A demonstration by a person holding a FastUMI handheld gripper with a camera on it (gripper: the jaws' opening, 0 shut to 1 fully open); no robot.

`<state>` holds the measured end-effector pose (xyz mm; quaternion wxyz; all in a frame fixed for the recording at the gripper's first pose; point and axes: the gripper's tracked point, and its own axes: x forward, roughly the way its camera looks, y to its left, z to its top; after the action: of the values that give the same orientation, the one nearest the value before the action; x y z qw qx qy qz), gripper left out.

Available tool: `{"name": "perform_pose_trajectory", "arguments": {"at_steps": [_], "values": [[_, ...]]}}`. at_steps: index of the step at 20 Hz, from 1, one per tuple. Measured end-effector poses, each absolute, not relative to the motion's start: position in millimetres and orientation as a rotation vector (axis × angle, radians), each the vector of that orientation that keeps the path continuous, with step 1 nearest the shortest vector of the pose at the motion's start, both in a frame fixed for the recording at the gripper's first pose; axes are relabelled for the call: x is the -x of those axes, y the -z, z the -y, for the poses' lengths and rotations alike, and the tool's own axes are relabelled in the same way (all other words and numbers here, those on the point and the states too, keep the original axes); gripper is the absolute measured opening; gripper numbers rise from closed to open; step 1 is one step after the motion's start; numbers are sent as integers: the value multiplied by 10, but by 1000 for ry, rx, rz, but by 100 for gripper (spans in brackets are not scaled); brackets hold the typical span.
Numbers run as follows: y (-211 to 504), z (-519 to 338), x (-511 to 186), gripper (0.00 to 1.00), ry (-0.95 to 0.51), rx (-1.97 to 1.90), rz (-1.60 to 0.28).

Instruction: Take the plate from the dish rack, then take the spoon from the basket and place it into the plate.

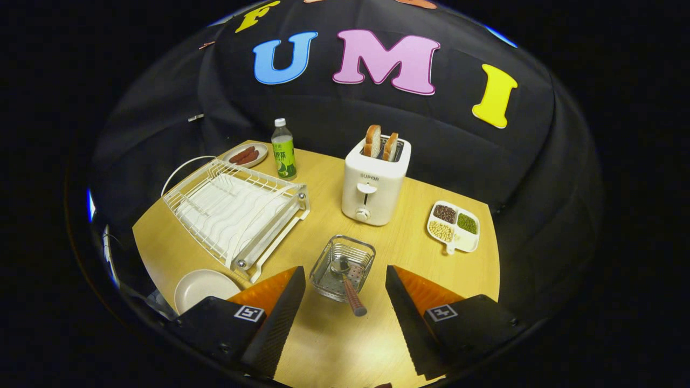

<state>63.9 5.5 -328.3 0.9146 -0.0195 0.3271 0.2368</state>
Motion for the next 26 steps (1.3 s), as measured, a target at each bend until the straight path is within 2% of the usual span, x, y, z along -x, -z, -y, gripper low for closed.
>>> {"name": "perform_pose_trajectory", "arguments": {"at_steps": [4,5,8,11,16,26], "values": [[3580,-30,-655,83,-479,44,-735],[3629,-28,-642,74,-476,24,-754],[3804,3,-608,64,-467,-28,-818],[3861,-40,-531,23,-472,-127,-882],[3723,12,-595,14,-424,-149,-832],[3301,44,-535,12,-373,-175,-756]]}}
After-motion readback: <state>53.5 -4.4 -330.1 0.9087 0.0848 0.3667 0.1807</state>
